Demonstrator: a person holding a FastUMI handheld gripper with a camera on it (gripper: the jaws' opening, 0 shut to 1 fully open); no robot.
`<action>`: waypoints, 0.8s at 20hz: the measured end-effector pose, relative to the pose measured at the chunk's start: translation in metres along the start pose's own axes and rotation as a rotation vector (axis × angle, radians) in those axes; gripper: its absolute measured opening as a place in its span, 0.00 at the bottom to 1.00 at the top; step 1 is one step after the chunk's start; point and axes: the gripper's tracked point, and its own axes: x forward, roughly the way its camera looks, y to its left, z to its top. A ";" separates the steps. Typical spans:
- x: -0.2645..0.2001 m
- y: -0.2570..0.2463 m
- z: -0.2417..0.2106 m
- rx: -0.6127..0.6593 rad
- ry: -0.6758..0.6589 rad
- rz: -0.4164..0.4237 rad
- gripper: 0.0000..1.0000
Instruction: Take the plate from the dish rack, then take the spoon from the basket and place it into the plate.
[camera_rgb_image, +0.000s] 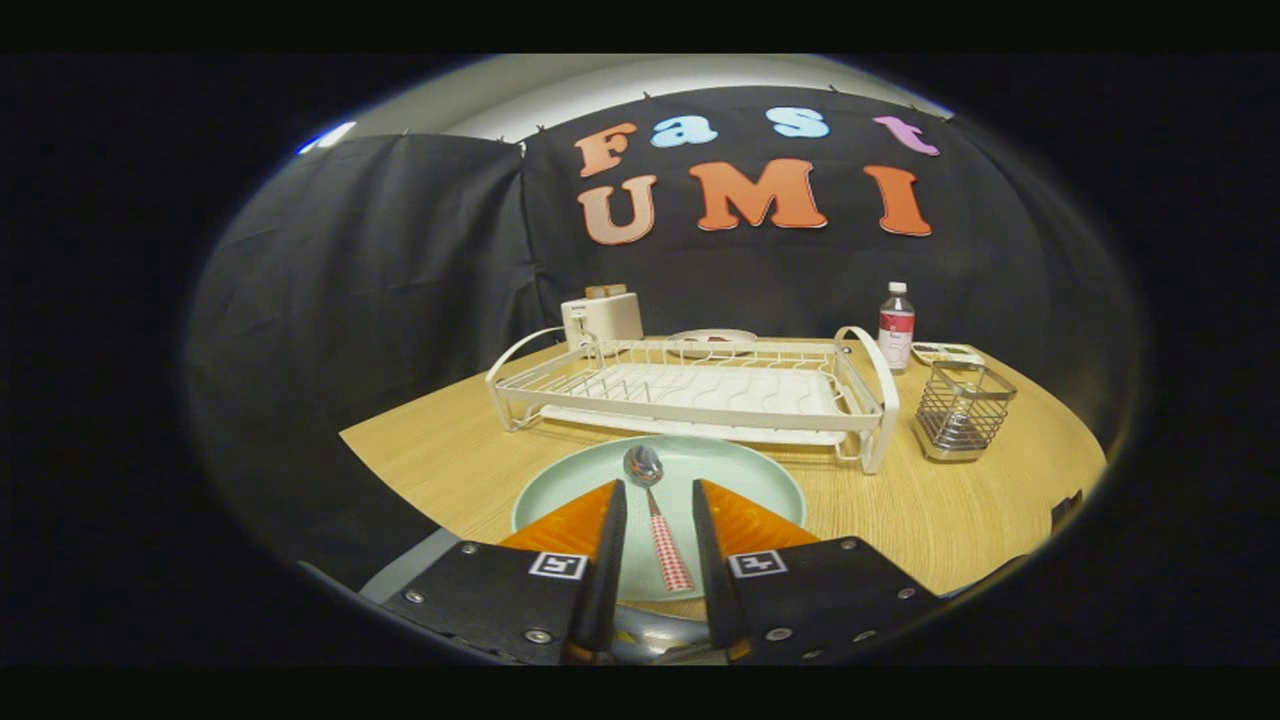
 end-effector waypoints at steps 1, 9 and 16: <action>0.001 -0.001 0.005 -0.001 -0.010 -0.007 0.50; -0.001 -0.033 0.049 0.010 -0.078 -0.081 0.98; -0.016 -0.087 0.078 0.031 -0.125 -0.182 0.98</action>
